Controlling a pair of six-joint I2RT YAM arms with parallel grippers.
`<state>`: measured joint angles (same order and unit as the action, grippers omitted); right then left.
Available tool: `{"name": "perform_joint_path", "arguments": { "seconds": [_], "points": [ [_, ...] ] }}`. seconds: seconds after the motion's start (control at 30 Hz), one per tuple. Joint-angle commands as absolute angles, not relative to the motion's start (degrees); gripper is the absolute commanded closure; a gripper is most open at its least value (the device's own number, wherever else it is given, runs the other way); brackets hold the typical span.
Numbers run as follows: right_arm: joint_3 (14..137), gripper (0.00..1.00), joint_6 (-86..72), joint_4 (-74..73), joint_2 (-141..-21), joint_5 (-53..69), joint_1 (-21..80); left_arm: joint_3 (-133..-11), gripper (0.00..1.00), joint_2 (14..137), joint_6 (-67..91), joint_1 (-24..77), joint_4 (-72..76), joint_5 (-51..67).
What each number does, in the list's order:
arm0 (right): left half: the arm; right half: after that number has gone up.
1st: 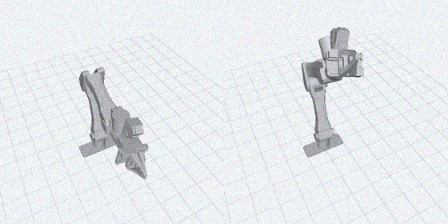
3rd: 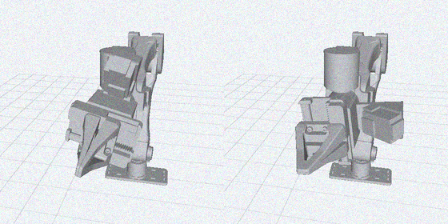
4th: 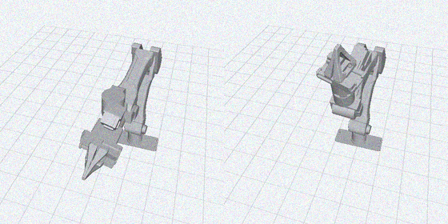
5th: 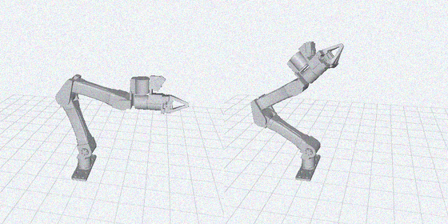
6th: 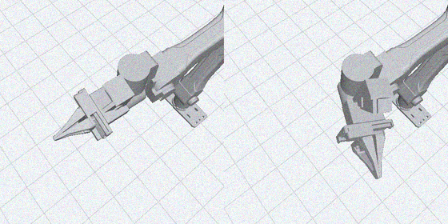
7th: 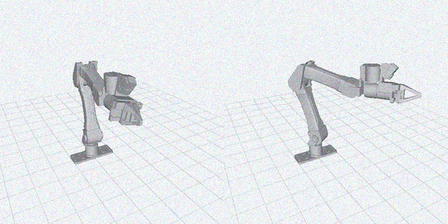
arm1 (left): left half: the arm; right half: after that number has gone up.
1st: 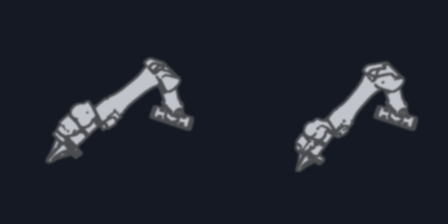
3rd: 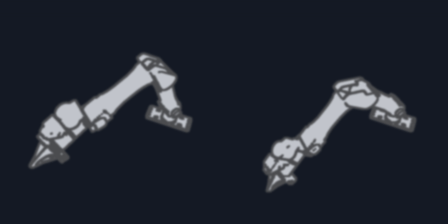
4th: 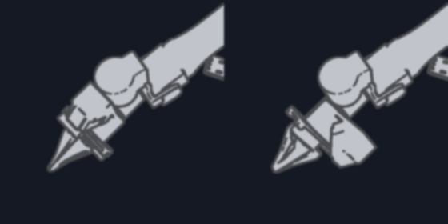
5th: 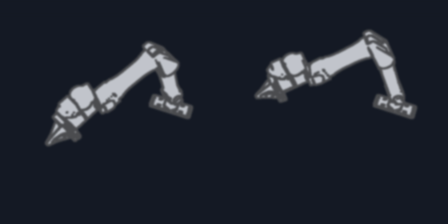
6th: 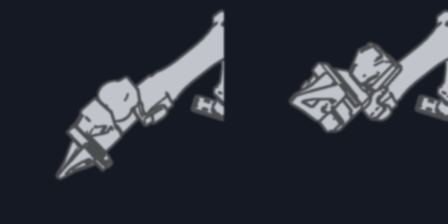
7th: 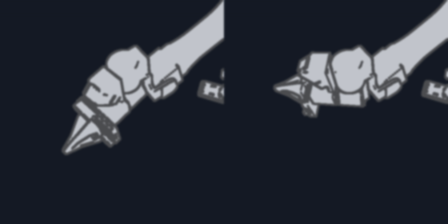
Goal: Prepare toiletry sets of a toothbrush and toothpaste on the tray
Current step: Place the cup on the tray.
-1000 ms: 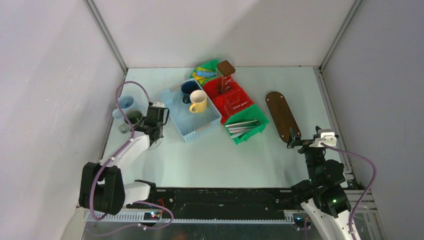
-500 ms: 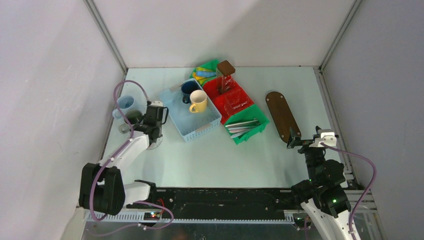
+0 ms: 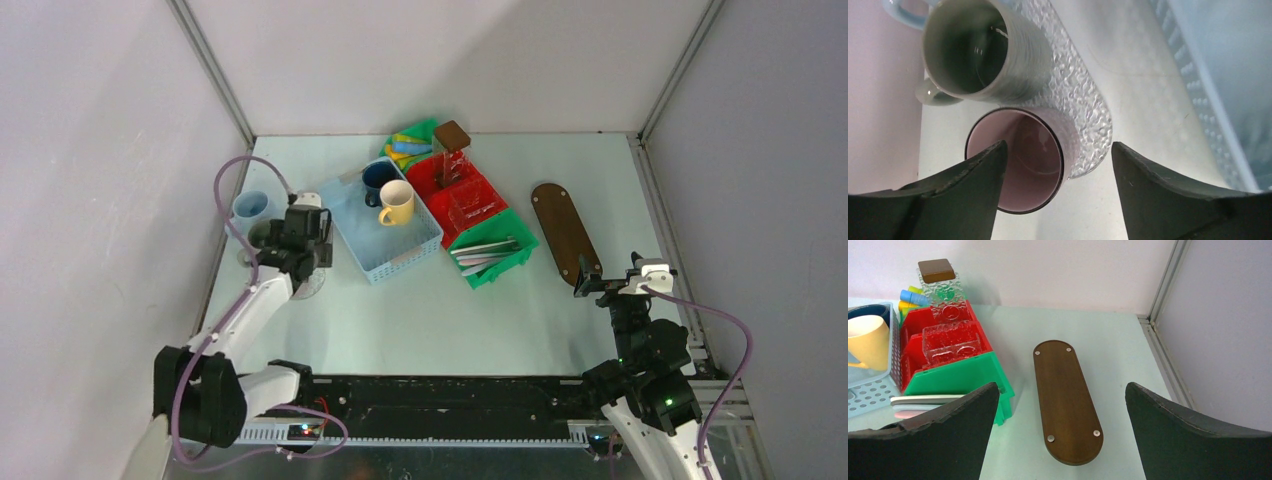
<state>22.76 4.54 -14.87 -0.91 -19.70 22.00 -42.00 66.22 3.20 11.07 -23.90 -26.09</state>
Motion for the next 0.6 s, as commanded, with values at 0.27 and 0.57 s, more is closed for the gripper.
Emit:
{"name": "perform_joint_path", "arguments": {
  "seconds": [0.27, 0.57],
  "points": [
    [24.13, 0.00, 5.18, -13.60, 5.55, -19.61, 21.59, -55.10, 0.00, 62.01, 13.90, 12.45, -26.26, -17.16],
    [24.00, 0.00, 5.22, -13.64, 5.52, -19.54, 21.26, -57.31, 0.01, 70.04, 29.60, 12.72, -21.14, -11.89]
  ]
}}
